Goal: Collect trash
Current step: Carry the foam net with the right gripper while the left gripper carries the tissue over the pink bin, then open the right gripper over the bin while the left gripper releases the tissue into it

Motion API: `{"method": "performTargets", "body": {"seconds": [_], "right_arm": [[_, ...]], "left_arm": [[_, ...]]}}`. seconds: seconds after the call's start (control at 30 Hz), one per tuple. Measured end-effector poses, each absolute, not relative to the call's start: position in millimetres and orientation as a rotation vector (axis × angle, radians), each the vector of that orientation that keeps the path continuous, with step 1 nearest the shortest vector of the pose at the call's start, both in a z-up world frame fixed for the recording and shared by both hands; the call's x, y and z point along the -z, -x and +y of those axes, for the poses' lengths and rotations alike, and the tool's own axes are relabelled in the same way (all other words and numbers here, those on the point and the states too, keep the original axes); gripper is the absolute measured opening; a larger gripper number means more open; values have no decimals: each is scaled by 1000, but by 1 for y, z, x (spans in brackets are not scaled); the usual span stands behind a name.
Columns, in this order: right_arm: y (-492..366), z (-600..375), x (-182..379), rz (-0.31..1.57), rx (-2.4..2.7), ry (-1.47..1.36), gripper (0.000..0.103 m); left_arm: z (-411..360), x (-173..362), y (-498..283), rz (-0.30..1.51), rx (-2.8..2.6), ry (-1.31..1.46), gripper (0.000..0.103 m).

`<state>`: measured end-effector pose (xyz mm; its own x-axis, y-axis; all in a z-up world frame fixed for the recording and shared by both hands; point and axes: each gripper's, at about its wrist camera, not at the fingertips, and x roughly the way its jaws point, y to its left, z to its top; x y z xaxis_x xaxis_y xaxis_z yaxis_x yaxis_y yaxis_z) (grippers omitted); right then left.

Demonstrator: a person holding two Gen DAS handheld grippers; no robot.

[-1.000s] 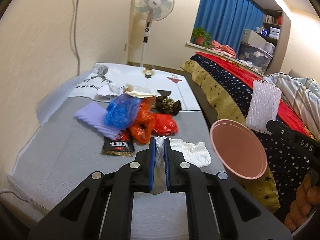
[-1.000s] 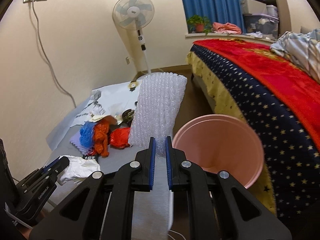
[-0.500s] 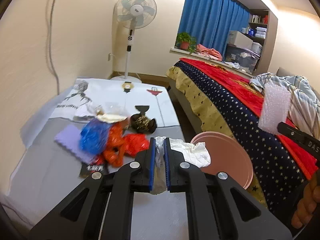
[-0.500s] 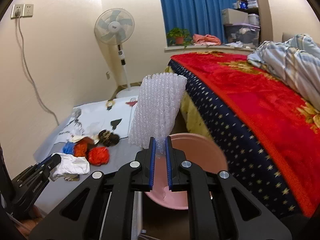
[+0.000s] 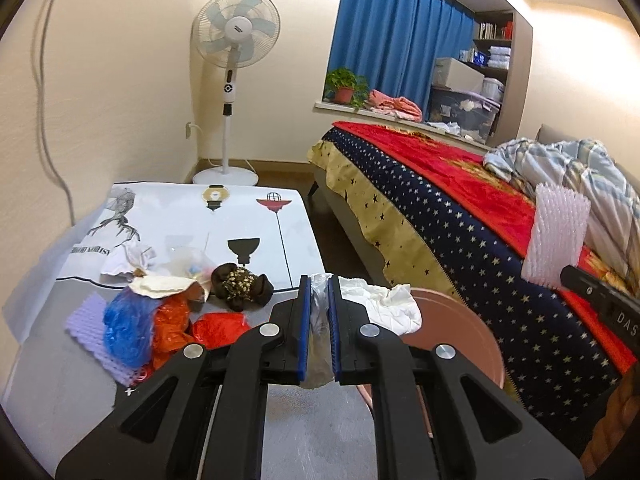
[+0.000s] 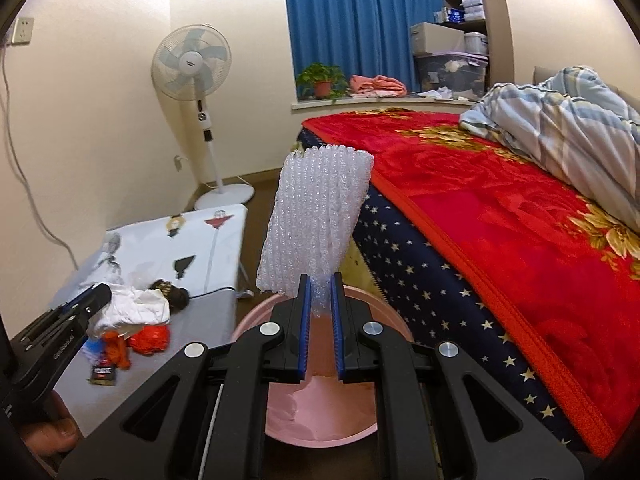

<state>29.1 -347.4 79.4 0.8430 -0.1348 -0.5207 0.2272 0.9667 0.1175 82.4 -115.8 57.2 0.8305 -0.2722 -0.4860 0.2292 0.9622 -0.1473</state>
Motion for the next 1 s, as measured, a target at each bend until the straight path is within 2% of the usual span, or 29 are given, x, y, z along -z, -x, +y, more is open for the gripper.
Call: {"method": "performTargets", "body": {"seconds": [0.6, 1.0], "right_arm": [[-61, -344, -44, 611, 255, -141, 10], [-69, -352, -30, 654, 297, -136, 11]], "left_arm": [[-134, -7, -115, 620, 298, 99, 8], [-162, 9, -129, 663, 380, 117, 8]]}}
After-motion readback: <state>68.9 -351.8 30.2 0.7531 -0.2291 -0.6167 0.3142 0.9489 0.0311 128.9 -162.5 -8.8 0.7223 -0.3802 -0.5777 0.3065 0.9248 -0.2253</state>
